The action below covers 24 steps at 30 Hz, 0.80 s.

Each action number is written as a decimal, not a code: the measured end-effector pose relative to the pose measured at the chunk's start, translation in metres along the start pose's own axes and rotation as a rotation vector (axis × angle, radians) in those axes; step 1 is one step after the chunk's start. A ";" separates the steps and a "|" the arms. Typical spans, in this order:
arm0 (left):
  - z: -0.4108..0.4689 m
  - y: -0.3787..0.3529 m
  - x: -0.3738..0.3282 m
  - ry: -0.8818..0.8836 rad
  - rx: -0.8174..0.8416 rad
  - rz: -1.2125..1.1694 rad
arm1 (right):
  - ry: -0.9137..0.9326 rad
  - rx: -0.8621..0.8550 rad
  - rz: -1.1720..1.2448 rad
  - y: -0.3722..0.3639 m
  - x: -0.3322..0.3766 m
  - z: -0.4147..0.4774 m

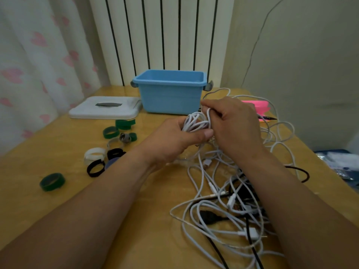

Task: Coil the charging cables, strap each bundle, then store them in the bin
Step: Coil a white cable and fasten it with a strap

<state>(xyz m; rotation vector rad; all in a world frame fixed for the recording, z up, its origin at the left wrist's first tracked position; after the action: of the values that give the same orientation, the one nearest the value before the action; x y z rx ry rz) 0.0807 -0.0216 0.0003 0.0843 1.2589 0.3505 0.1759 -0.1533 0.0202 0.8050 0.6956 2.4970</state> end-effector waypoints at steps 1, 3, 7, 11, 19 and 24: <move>0.001 0.000 0.001 0.014 0.005 -0.023 | -0.011 -0.008 0.006 -0.001 -0.001 0.000; 0.001 0.000 0.002 0.041 0.024 -0.053 | -0.027 -0.022 -0.001 -0.003 -0.002 0.000; 0.000 0.002 0.002 0.020 -0.016 0.000 | -0.026 -0.061 -0.034 -0.005 -0.002 -0.001; 0.002 0.022 0.005 0.016 -0.157 -0.030 | -0.029 -0.047 -0.025 0.002 -0.005 0.000; 0.009 0.051 0.015 -0.056 -0.493 -0.533 | -0.107 0.082 -0.278 0.001 -0.018 0.004; 0.007 0.033 0.020 0.021 -0.398 -0.473 | -0.021 0.079 -0.201 -0.005 0.004 -0.003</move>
<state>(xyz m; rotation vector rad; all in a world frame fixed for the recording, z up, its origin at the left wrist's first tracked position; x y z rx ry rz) 0.0854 0.0168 -0.0074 -0.5498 1.1672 0.1844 0.1720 -0.1485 0.0173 0.7483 0.8292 2.2908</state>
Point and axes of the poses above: each hand's wrist, its own z-axis towards the middle knuckle, its own y-axis out of the back of the hand, x = y × z, the point moved 3 cm from there along z, towards the middle knuckle, and after that the axes turned 9 degrees about -y, right-handed, at the moved point
